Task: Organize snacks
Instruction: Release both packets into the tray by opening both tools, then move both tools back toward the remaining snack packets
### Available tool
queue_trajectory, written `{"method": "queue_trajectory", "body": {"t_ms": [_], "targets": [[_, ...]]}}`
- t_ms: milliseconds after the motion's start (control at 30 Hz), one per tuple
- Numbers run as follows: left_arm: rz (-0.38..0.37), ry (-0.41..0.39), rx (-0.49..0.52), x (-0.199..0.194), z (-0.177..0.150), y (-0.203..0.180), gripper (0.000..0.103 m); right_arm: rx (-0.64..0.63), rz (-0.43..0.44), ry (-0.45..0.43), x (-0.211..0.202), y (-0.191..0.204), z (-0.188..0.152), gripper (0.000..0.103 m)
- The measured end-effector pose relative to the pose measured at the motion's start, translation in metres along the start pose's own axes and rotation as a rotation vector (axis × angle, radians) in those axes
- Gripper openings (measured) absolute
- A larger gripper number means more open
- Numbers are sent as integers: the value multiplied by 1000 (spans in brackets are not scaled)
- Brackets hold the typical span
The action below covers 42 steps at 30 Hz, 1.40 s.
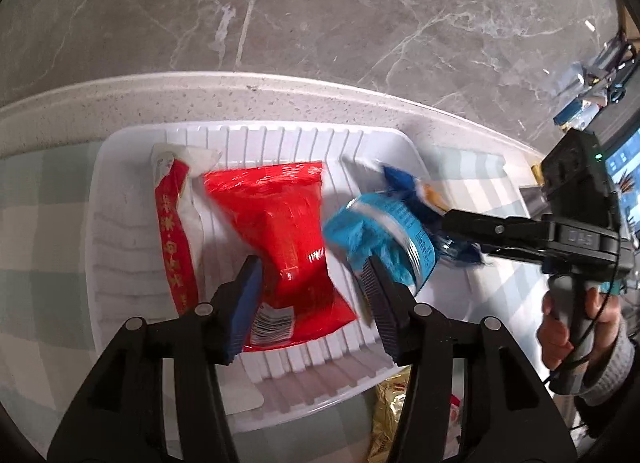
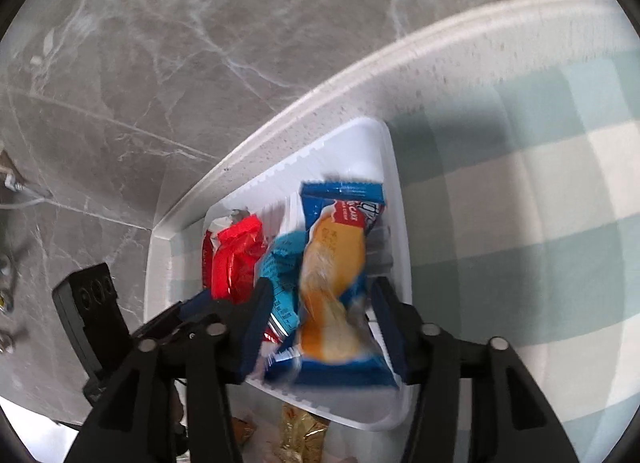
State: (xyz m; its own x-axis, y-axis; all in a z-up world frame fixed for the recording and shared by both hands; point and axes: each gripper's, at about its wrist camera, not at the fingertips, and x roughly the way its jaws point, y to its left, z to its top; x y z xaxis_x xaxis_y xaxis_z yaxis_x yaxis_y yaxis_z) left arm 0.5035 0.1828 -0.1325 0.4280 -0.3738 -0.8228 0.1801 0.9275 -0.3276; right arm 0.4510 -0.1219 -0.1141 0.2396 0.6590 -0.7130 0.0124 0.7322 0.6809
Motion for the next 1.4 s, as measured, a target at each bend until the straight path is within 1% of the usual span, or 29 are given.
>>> {"method": "queue_trajectory", "body": {"t_ms": [67,100,233,433,533,700,900,1067,1200,1267,1400], "targets": [[19,-11,16,-4,-1,-2,50,-18,-4,-12,-4,3,-1,57],[17,-18,16,-6,-1,-3,51,-24,-7,-18,-7,3,-2,59],[11,-42,12,-21,-7,-5,53,-49,-6,-43,-19,7,-10,60],[10,-72,17,-51,-26,-10,53,-87,4,-76,-48,16,-30,61],[15,-76,15,-66,-41,-8,53,-94,11,-84,-59,23,-42,64],[31,-83,18,-94,-70,-6,53,-124,15,-92,-77,31,-64,64],[50,-88,14,-115,-102,-2,53,-145,15,-96,-95,35,-91,64],[63,-82,6,-128,-132,0,53,-146,-14,-107,-107,29,-114,64],[86,-63,22,-131,-155,1,54,-137,-44,-108,-115,21,-132,65],[109,-51,36,-133,-168,0,54,-129,-60,-107,-118,15,-143,65],[137,-32,62,-135,-185,1,54,-107,-92,-101,-120,4,-163,65]]}}
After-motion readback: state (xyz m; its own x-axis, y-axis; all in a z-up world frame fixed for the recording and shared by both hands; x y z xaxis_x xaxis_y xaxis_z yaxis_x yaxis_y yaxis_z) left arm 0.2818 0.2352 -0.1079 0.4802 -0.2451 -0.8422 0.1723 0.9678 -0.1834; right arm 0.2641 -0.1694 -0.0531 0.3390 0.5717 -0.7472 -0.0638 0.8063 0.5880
